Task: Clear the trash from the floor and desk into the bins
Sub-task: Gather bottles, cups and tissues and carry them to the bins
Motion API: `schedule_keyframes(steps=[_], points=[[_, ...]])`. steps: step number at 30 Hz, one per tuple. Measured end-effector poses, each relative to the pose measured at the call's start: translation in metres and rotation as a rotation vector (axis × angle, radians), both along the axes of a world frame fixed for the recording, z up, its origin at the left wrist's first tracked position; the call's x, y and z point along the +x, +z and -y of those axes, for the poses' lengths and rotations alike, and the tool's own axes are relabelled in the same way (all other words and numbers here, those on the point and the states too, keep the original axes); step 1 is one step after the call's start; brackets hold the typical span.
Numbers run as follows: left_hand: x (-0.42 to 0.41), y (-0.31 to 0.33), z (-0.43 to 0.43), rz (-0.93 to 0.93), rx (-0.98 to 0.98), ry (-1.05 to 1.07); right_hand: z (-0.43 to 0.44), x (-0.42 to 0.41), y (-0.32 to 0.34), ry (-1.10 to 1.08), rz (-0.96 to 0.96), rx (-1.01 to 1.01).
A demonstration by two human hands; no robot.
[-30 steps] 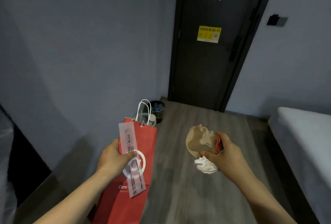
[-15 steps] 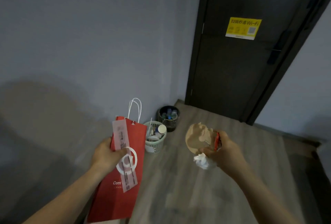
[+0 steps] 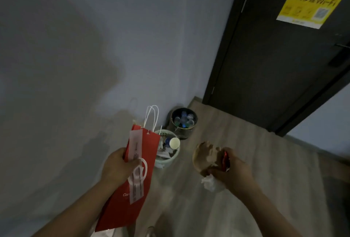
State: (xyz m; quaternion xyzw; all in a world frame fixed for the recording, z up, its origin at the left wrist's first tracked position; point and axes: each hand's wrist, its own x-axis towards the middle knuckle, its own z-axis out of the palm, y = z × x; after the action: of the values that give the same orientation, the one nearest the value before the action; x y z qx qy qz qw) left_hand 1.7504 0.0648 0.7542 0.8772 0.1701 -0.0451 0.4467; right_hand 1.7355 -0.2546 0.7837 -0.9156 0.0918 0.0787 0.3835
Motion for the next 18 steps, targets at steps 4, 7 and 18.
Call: schedule_keyframes(steps=[4,7,18], points=[[0.071,-0.019,-0.002,-0.047,0.034,-0.017,-0.006,0.062,-0.021,0.023,-0.034,-0.01],[0.112,-0.038,0.003,-0.097,0.055,-0.006,-0.004,0.102,-0.043,0.034,-0.094,-0.005],[0.242,-0.143,0.047,-0.226,0.075,0.078,0.021,0.267,-0.16,0.19,-0.226,0.043]])
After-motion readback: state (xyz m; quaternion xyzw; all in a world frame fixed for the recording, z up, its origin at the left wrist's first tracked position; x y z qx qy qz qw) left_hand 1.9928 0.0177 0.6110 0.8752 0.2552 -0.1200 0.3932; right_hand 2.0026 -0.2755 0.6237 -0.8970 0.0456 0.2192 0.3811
